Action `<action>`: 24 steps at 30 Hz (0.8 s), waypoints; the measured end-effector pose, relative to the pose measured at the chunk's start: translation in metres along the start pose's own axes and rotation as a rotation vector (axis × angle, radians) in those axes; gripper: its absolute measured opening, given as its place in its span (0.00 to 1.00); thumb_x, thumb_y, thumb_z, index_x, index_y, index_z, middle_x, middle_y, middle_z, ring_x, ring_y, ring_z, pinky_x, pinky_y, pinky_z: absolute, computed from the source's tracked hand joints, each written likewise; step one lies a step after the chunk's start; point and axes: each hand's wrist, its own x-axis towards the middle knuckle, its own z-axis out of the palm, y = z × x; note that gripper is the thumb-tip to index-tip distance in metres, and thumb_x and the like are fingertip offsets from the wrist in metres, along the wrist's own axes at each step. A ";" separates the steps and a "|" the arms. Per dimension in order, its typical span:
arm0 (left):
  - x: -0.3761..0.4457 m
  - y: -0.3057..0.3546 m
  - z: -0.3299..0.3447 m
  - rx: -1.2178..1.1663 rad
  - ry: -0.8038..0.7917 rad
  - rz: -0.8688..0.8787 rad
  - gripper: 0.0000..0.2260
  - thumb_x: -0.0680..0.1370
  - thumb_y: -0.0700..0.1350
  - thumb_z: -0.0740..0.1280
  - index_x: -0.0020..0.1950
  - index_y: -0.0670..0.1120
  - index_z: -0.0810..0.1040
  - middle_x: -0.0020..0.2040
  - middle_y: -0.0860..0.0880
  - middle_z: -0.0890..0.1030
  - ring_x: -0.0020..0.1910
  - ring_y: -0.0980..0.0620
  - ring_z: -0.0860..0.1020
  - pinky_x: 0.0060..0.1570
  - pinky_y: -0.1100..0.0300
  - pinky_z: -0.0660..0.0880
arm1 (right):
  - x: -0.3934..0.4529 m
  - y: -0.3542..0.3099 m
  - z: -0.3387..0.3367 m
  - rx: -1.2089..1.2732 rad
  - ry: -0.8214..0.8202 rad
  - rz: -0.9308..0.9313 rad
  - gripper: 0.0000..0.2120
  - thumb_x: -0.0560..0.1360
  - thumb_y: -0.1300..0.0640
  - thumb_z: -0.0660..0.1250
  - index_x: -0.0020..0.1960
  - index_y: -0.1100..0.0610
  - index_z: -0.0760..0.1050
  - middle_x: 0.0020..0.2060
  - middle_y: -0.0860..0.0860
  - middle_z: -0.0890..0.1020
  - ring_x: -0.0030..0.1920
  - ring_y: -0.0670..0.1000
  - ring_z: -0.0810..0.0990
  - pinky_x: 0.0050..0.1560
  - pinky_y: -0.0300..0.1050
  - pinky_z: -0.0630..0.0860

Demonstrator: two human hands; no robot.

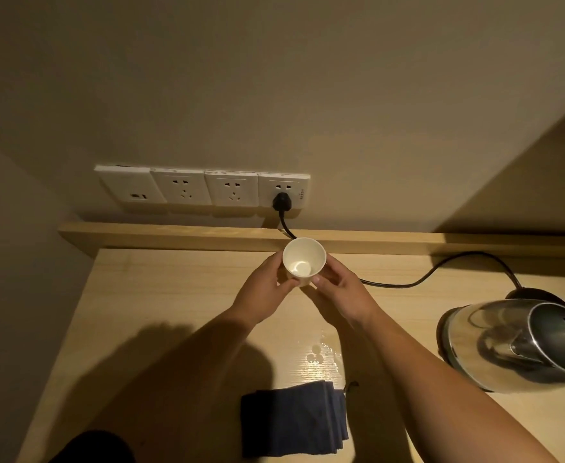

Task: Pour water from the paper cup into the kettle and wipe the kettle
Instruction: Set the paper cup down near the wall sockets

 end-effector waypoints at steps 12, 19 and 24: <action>-0.008 0.004 -0.006 0.093 0.043 0.009 0.33 0.75 0.52 0.71 0.75 0.59 0.58 0.73 0.55 0.67 0.69 0.53 0.68 0.60 0.58 0.69 | -0.004 -0.003 -0.008 -0.124 0.007 -0.008 0.28 0.79 0.58 0.68 0.76 0.44 0.64 0.71 0.46 0.73 0.68 0.46 0.71 0.65 0.46 0.69; -0.054 0.026 -0.019 0.417 0.141 0.008 0.27 0.79 0.56 0.63 0.76 0.54 0.60 0.75 0.52 0.65 0.72 0.49 0.65 0.69 0.51 0.64 | -0.052 -0.004 -0.026 -0.809 0.205 -0.147 0.22 0.81 0.49 0.60 0.74 0.53 0.69 0.68 0.53 0.76 0.70 0.55 0.69 0.68 0.50 0.66; -0.101 0.043 -0.006 0.808 0.180 0.221 0.26 0.80 0.60 0.55 0.77 0.53 0.58 0.78 0.52 0.59 0.77 0.50 0.53 0.71 0.53 0.40 | -0.103 0.003 -0.026 -1.119 0.243 -0.161 0.25 0.82 0.43 0.53 0.76 0.52 0.65 0.76 0.52 0.67 0.78 0.55 0.57 0.75 0.54 0.55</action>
